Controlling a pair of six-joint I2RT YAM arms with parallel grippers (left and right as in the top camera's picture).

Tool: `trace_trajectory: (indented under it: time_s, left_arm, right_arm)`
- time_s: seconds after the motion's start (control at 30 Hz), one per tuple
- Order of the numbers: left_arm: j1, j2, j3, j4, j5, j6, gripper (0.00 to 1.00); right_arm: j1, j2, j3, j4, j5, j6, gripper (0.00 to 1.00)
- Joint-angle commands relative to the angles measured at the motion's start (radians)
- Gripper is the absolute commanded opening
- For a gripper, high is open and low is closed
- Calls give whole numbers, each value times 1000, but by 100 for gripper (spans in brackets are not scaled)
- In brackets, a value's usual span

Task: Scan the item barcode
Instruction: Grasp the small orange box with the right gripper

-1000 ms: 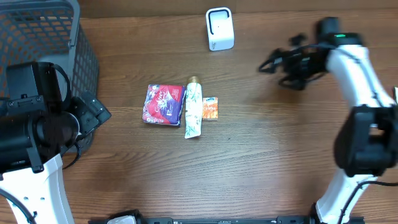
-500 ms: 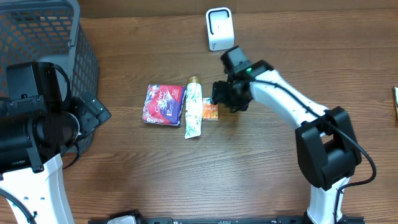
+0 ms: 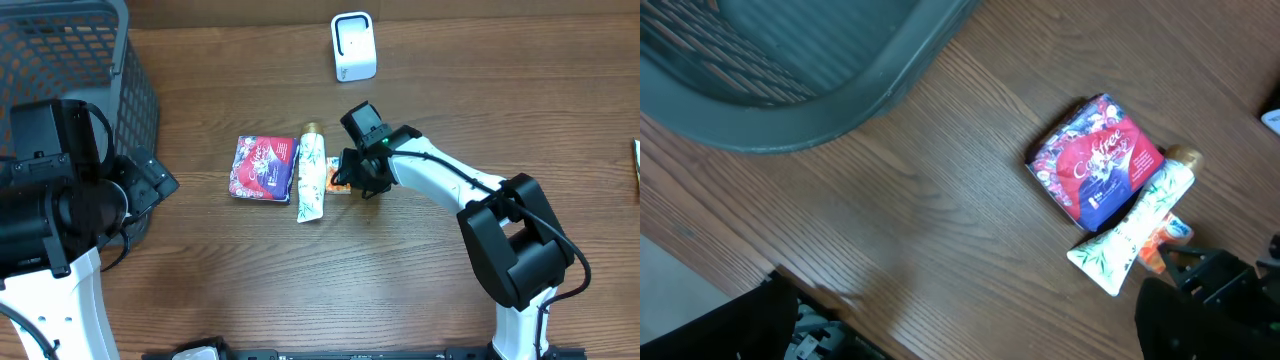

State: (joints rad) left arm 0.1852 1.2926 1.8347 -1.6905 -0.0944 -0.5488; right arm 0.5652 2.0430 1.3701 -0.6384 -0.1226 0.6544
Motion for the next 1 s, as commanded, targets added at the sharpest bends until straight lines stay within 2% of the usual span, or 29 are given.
trace_trajectory:
  time_s: [0.0, 0.03, 0.1, 0.27, 0.47, 0.53, 0.63, 0.87, 0.97]
  left_arm:
    - [5, 3, -1, 1, -10, -16, 100]
    - [5, 3, -1, 1, -10, -16, 100]
    - [5, 3, -1, 1, -10, -16, 100]
    - [5, 3, -1, 1, -10, -16, 100]
    - [5, 3, -1, 1, -10, -16, 100]
    - [5, 3, -1, 1, -10, -16, 100]
    - [5, 3, -1, 1, -10, -16, 100]
    - [5, 3, -1, 1, -10, -16, 100]
    - [5, 3, -1, 1, -10, -16, 100]
  right_arm:
    - [-5, -18, -28, 4, 35, 12, 45]
    - [-5, -18, -28, -5, 50, 12, 39]
    - [-6, -19, -26, -28, 76, 12, 34]
    - [-45, -45, 51, -193, 185, -16, 36]
    - [-73, -57, 116, -265, 109, -148, 49]
    - [-77, -53, 116, -269, 91, -151, 55]
    - [-79, -43, 114, -261, 77, -151, 56]
    - [-77, 10, 43, -167, 27, -127, 55]
    - [-79, 30, 42, -170, 27, -127, 44]
